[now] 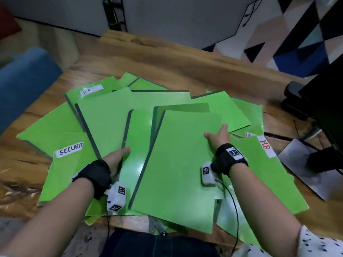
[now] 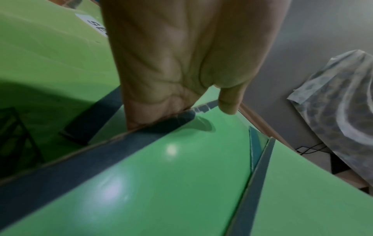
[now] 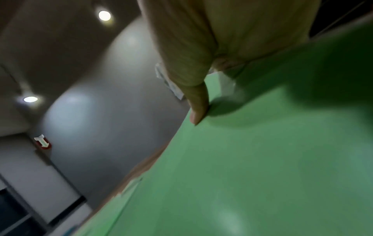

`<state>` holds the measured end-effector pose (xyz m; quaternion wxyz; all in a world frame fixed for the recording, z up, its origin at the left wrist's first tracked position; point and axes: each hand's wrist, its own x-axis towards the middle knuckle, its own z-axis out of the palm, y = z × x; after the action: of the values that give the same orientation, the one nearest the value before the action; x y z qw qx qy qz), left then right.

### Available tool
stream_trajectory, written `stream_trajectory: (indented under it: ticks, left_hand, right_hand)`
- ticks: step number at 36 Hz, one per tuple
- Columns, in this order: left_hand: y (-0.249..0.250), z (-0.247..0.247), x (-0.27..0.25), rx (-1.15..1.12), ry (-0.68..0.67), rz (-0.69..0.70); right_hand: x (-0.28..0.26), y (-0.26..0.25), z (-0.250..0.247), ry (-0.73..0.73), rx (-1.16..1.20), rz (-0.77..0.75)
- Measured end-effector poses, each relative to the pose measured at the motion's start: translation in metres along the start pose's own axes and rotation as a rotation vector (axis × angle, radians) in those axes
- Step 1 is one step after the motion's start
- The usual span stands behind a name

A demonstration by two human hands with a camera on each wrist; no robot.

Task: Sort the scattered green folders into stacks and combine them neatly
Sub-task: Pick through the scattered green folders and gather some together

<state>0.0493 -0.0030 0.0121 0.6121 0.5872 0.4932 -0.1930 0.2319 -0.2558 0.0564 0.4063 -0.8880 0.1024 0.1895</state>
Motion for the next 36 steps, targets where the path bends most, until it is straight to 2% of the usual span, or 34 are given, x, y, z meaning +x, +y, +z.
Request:
stream_trajectory:
  ticks: [3, 6, 8, 10, 16, 19, 23, 25, 28, 30, 31, 34, 36]
  left_hand:
    - [0.005, 0.003, -0.005, -0.043, -0.034, 0.000]
    - [0.009, 0.014, -0.010, 0.050, -0.009, 0.040]
    - [0.008, 0.026, -0.013, 0.121, 0.054, 0.098]
    - [0.005, 0.041, -0.013, 0.095, 0.128, 0.144]
    - [0.004, 0.064, -0.016, 0.106, 0.287, 0.251]
    - [0.004, 0.066, -0.020, 0.095, 0.363, 0.373]
    - [0.011, 0.069, -0.023, 0.054, 0.345, 0.453]
    - [0.016, 0.070, -0.022, 0.063, 0.310, 0.464]
    - [0.027, 0.067, -0.018, 0.134, 0.170, 0.401]
    - [0.030, 0.058, -0.011, 0.209, 0.142, 0.313]
    - [0.031, 0.051, -0.006, 0.249, 0.189, 0.269]
    - [0.030, 0.027, 0.008, 0.279, 0.538, 0.113]
    - [0.024, 0.013, 0.007, 0.249, 0.703, 0.001]
  right_hand:
    - [-0.002, 0.019, 0.014, -0.102, -0.044, -0.007]
    - [-0.007, 0.029, 0.025, -0.140, -0.065, -0.027]
    - [-0.008, 0.030, 0.033, -0.095, -0.073, -0.025]
    - [-0.011, 0.029, 0.038, -0.078, -0.095, 0.002]
    - [-0.015, 0.040, 0.040, -0.189, -0.088, 0.017]
    - [-0.013, 0.047, 0.031, -0.217, -0.027, 0.044]
    - [-0.014, 0.059, 0.024, -0.286, 0.062, 0.108]
    - [-0.014, 0.063, 0.023, -0.244, 0.124, 0.116]
    - [-0.011, 0.058, 0.018, -0.111, 0.220, 0.089]
    - [-0.010, 0.052, 0.013, -0.051, 0.239, 0.044]
    - [-0.009, 0.047, 0.010, -0.034, 0.246, 0.005]
    - [-0.008, 0.032, -0.004, 0.030, 0.192, -0.100]
    - [-0.004, 0.023, -0.013, 0.055, 0.163, -0.139]
